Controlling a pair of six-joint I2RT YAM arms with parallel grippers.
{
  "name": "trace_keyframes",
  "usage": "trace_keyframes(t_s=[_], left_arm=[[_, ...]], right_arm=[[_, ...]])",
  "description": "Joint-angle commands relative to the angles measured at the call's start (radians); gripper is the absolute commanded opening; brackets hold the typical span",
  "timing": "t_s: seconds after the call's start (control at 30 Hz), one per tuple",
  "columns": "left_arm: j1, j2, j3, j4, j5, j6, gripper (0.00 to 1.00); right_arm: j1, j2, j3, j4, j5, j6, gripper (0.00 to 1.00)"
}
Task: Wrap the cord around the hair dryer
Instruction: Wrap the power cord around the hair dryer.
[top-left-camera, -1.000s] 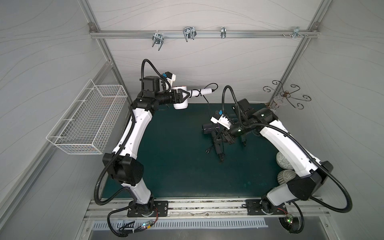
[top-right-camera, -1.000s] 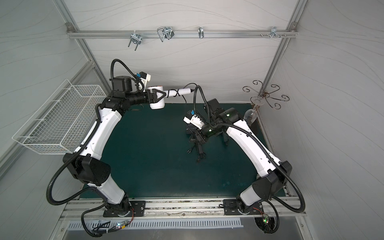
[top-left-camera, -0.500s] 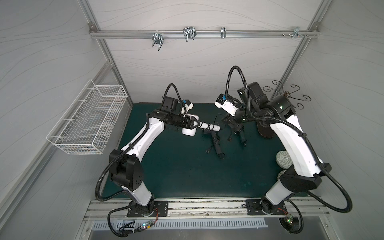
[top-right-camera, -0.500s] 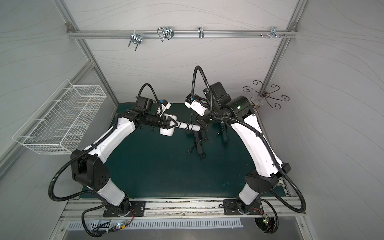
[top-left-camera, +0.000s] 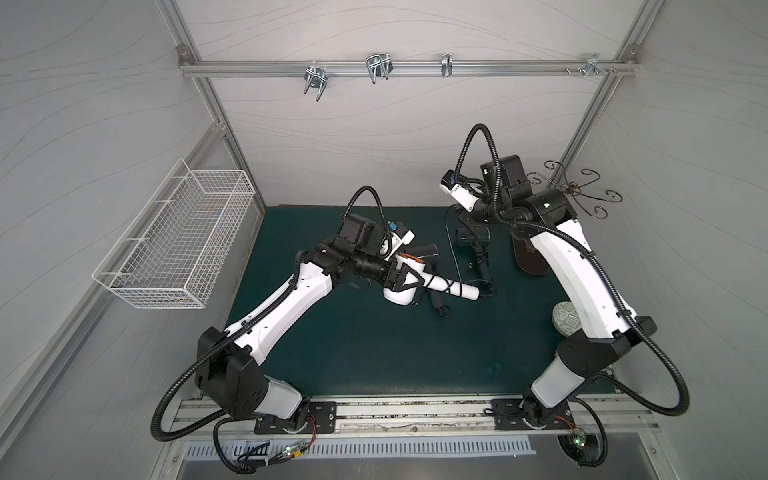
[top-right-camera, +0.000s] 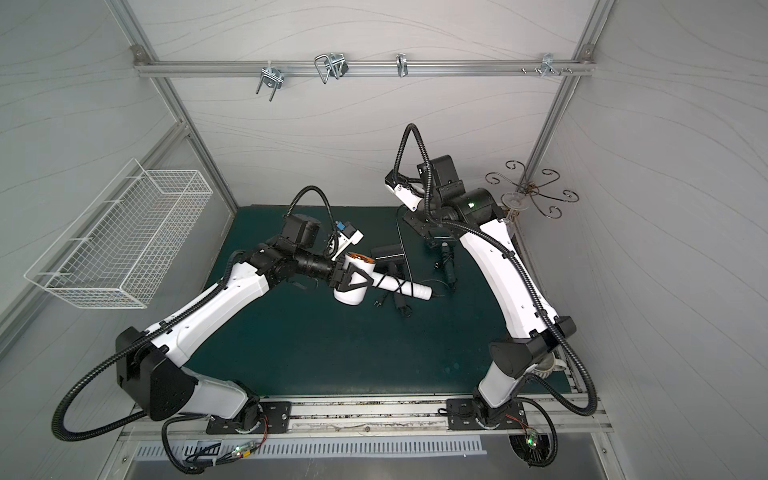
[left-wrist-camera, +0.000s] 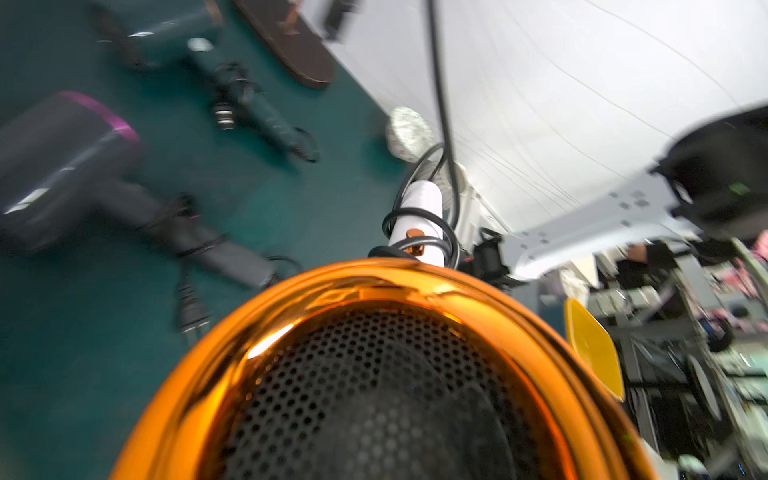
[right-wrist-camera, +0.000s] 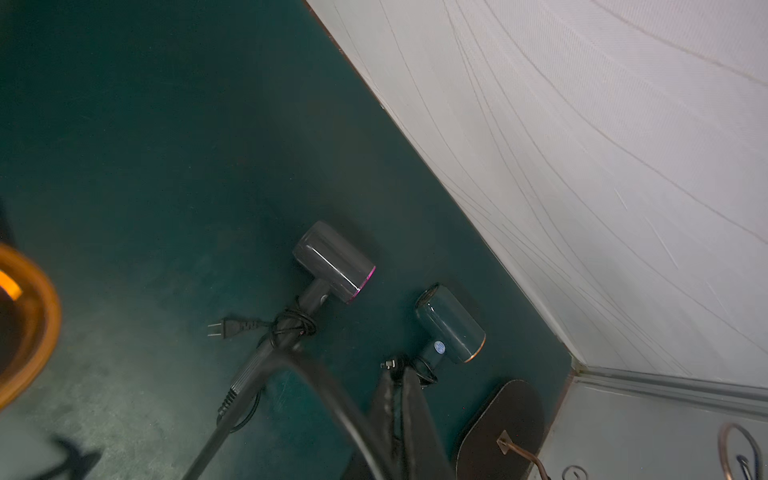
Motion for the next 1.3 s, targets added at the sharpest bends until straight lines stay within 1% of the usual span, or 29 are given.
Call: trace_keyframes(t_s=[0.0,0.03,0.13,0.2,0.3,0.4,0.57,0.67,0.8,0.83,1.03,1.13,1.2,1.27], left_arm=[[-0.065,-0.039,0.025,0.107,0.095,-0.03,0.0],[-0.074,-0.046,0.027,0.126,0.099,-0.043,0.0],[-0.081,-0.073,0.029,0.177,0.103,-0.08,0.0],[-0.076,-0.09,0.044,0.173,0.092,-0.073,0.0],[-0.056,-0.105,0.063,0.201,0.119,-0.097,0.0],[-0.024,-0.119,0.057,0.302,0.152,-0.18,0.0],[0.054,-0.123,0.043,0.527,0.194,-0.345,0.0],[0.093,-0.109,0.043,0.639,0.199,-0.423,0.0],[0.154,-0.089,0.015,0.837,0.196,-0.565,0.0],[0.167,-0.084,0.011,0.863,0.194,-0.582,0.0],[0.224,-0.067,-0.003,0.926,0.17,-0.622,0.0],[0.246,-0.059,-0.014,0.946,0.134,-0.637,0.0],[0.26,-0.051,-0.014,0.947,0.099,-0.643,0.0],[0.27,-0.044,-0.002,0.917,0.065,-0.623,0.0]], right_arm=[[-0.058,0.051,0.025,0.063,-0.21,-0.013,0.0],[-0.076,0.063,0.015,0.067,-0.257,-0.014,0.0],[-0.145,0.076,-0.052,0.081,-0.454,-0.02,0.0],[-0.199,0.063,-0.134,0.12,-0.587,-0.009,0.0],[-0.278,0.031,-0.267,0.203,-0.73,0.021,0.0],[-0.333,0.002,-0.391,0.302,-0.81,0.08,0.0],[-0.344,-0.031,-0.503,0.371,-0.86,0.15,0.0],[-0.345,-0.04,-0.549,0.398,-0.895,0.199,0.0],[-0.35,-0.045,-0.602,0.418,-0.94,0.272,0.0],[-0.351,-0.046,-0.61,0.418,-0.949,0.287,0.0],[-0.351,-0.08,-0.685,0.443,-0.983,0.362,0.0],[-0.343,-0.117,-0.751,0.481,-0.988,0.422,0.0],[-0.319,-0.149,-0.799,0.493,-0.964,0.436,0.0],[-0.283,-0.185,-0.844,0.503,-0.922,0.441,0.0]])
